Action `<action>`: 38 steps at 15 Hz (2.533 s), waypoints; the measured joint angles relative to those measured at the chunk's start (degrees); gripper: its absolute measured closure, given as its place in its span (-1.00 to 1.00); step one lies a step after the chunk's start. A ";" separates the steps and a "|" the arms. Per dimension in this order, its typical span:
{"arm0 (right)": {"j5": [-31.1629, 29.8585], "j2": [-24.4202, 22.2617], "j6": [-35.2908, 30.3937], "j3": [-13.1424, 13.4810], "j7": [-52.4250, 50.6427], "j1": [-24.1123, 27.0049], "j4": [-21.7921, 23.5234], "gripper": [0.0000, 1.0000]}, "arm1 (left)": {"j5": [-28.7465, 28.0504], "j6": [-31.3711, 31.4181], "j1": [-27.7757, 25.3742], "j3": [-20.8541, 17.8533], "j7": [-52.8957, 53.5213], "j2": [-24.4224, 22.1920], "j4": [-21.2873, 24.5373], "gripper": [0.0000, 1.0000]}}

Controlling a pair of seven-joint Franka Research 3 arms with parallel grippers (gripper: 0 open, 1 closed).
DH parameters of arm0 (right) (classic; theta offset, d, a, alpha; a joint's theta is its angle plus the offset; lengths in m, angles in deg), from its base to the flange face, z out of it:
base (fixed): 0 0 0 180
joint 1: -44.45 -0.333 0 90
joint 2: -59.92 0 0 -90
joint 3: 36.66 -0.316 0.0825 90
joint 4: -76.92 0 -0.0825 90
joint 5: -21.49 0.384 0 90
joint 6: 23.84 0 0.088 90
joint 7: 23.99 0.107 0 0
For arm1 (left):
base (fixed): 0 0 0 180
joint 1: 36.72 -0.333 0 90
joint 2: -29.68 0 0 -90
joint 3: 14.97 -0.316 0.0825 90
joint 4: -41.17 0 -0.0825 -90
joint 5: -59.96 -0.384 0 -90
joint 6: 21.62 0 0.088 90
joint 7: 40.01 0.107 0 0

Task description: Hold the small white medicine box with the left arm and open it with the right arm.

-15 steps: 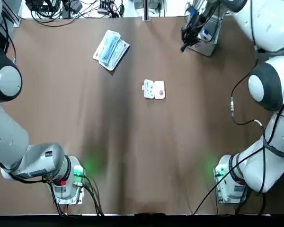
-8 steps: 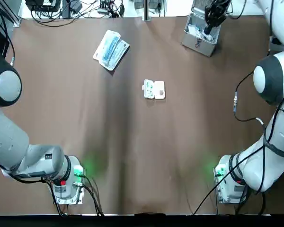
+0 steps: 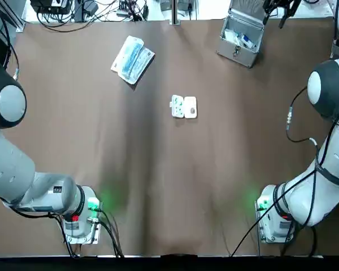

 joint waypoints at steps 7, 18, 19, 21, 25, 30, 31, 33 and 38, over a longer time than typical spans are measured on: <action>-3.52 -3.63 -0.40 -11.15 0.00 12.00 -3.10 -0.97 | 0.00 0.36 -0.17 -0.61 0.00 0.09 0.05 -0.99; -15.56 -17.43 8.07 -31.55 3.43 26.30 5.32 -0.97 | 0.00 0.36 -0.17 -0.60 0.02 -1.28 0.00 -0.99; -15.75 -18.76 9.00 -31.58 3.45 26.36 6.95 -0.97 | 0.00 0.36 -0.17 -0.61 0.02 -1.36 0.00 -0.99; -15.85 -20.61 9.60 -31.59 3.47 26.44 8.87 -0.97 | 0.00 0.36 -0.17 -0.61 0.02 -1.40 0.00 -0.99; -15.96 -21.29 10.27 -31.87 3.50 26.44 9.74 -0.97 | 0.00 0.36 -0.17 -0.61 0.03 -1.40 0.00 -0.99; -17.98 -21.30 10.45 -31.88 3.50 26.56 9.93 -0.97 | 0.00 0.36 -0.17 -0.61 -0.11 -1.39 0.00 -0.99; -18.44 -21.30 10.29 -31.88 3.49 26.56 9.93 -0.97 | 0.00 0.36 -0.17 -0.60 -0.34 -1.39 0.00 -0.99; -18.97 -21.31 9.59 -31.88 3.23 26.57 9.93 -0.97 | 0.00 0.37 -0.17 -0.60 -0.55 -1.39 0.00 -0.99; -19.09 -21.40 8.26 -31.97 1.98 26.66 9.93 -0.97 | 0.00 0.40 -0.17 -0.61 -0.73 -1.40 0.00 -0.99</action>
